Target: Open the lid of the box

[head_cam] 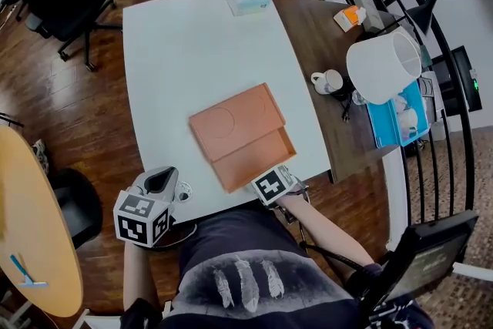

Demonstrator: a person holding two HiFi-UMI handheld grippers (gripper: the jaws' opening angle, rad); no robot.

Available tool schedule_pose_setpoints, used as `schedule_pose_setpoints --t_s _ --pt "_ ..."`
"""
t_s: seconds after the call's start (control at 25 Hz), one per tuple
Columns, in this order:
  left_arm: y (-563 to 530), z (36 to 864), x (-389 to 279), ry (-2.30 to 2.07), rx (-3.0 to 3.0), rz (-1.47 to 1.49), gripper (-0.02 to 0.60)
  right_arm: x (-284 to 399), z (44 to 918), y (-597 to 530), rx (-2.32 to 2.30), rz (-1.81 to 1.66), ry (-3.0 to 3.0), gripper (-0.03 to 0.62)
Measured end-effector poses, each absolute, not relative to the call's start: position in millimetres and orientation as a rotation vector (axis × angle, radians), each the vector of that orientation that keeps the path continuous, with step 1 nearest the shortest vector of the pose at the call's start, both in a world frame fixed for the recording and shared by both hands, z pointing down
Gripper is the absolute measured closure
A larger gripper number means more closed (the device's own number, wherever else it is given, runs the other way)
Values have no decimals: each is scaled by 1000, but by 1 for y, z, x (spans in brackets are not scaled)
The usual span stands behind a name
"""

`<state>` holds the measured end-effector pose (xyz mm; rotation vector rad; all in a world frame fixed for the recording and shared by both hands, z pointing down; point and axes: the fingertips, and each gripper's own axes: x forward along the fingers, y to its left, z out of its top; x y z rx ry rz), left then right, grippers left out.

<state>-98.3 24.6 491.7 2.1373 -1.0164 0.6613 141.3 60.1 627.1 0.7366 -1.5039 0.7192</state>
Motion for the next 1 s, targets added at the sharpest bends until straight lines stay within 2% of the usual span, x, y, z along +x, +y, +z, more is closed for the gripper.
schedule_pose_setpoints --t_s 0.48,1.0 --pt "27 489 -93 -1009 2140 653 565 169 627 83 654 727 -1452 528" --pt "28 494 -92 -1019 2128 661 565 152 625 112 742 926 -1459 526"
